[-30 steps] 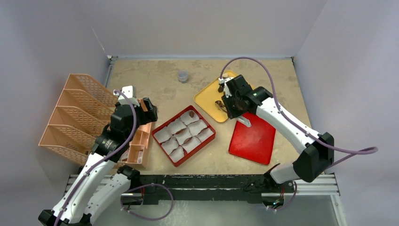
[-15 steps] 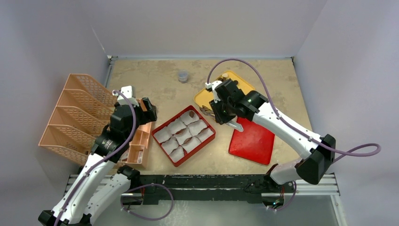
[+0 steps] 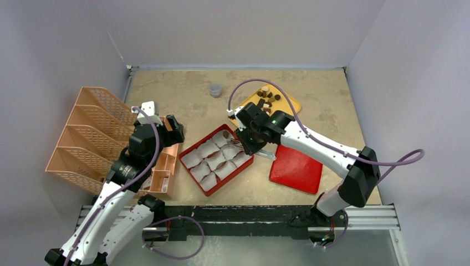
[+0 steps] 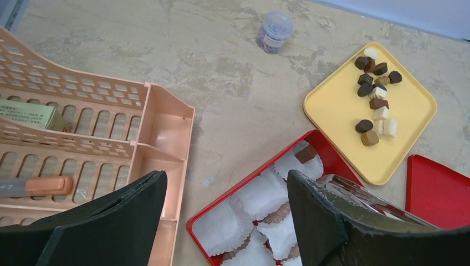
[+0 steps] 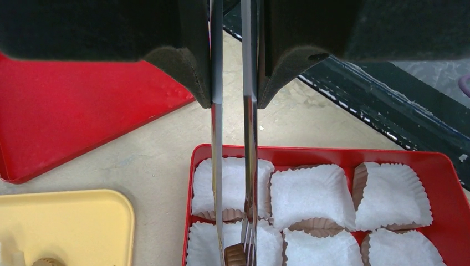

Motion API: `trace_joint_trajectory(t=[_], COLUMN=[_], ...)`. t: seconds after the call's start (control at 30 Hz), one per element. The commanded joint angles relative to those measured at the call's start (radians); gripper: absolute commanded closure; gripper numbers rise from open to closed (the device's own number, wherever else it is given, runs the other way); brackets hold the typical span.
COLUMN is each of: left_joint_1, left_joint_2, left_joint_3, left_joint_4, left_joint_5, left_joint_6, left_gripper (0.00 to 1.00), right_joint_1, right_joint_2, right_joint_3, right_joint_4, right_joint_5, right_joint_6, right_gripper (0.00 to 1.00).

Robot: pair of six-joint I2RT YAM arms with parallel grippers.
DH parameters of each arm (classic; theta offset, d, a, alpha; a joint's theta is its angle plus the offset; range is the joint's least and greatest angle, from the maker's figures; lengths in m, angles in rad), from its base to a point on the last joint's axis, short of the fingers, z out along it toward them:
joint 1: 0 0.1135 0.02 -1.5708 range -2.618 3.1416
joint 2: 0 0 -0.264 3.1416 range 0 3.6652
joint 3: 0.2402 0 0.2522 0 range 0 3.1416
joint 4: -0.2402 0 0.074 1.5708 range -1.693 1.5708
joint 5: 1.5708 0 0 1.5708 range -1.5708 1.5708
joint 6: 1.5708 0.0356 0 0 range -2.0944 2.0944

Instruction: Pack the chocolate

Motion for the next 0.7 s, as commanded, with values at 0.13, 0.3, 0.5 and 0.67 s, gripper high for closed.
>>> trace_joint_trajectory(t=[0.13, 0.3, 0.5, 0.67], left_joint_1=[0.004, 0.004, 0.004, 0.004], left_joint_2=[-0.005, -0.003, -0.005, -0.007], left_joint_3=[0.023, 0.021, 0.021, 0.019], left_joint_4=[0.028, 0.032, 0.031, 0.029], left_joint_5=[-0.012, -0.004, -0.004, -0.003], left_joint_6=[0.022, 0.022, 0.019, 0.016], left_gripper=[0.21, 0.21, 0.21, 0.21], right_joint_1=[0.009, 0.018, 0.021, 0.024], right_joint_2=[0.016, 0.025, 0.032, 0.023], right_joint_3=[0.048, 0.046, 0.046, 0.047], right_joint_4=[0.004, -0.012, -0.016, -0.021], right_joint_5=[-0.013, -0.020, -0.011, -0.006], right_joint_6=[0.004, 0.004, 0.005, 0.000], right_gripper=[0.80, 0.79, 0.75, 0.69])
